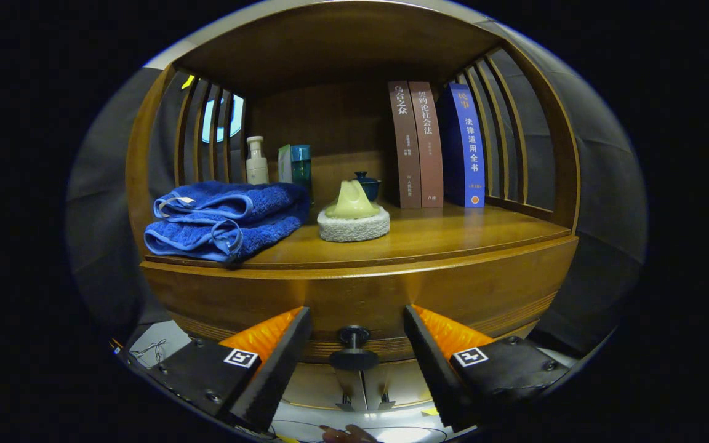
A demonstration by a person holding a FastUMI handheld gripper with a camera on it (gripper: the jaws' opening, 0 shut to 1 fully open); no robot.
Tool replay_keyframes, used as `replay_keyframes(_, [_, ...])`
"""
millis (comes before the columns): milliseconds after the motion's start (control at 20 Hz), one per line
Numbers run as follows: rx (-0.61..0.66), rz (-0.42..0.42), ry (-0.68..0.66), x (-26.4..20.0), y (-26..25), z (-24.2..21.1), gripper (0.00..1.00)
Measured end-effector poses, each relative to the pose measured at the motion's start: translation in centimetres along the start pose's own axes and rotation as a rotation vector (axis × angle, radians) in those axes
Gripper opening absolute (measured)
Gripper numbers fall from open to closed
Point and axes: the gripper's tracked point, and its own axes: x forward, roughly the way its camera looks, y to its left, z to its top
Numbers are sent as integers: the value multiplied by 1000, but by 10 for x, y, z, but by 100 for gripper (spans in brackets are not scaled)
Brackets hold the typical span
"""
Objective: Pull open the drawer, take out the items inside it, and place them on the countertop above the cabinet.
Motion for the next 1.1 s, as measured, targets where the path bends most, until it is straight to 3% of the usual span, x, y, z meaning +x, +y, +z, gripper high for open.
replay_keyframes(400, [-32, 25, -49, -33, 7, 32, 100])
replay_keyframes(1100, [-49, 70, -213, -158, 12, 173, 100])
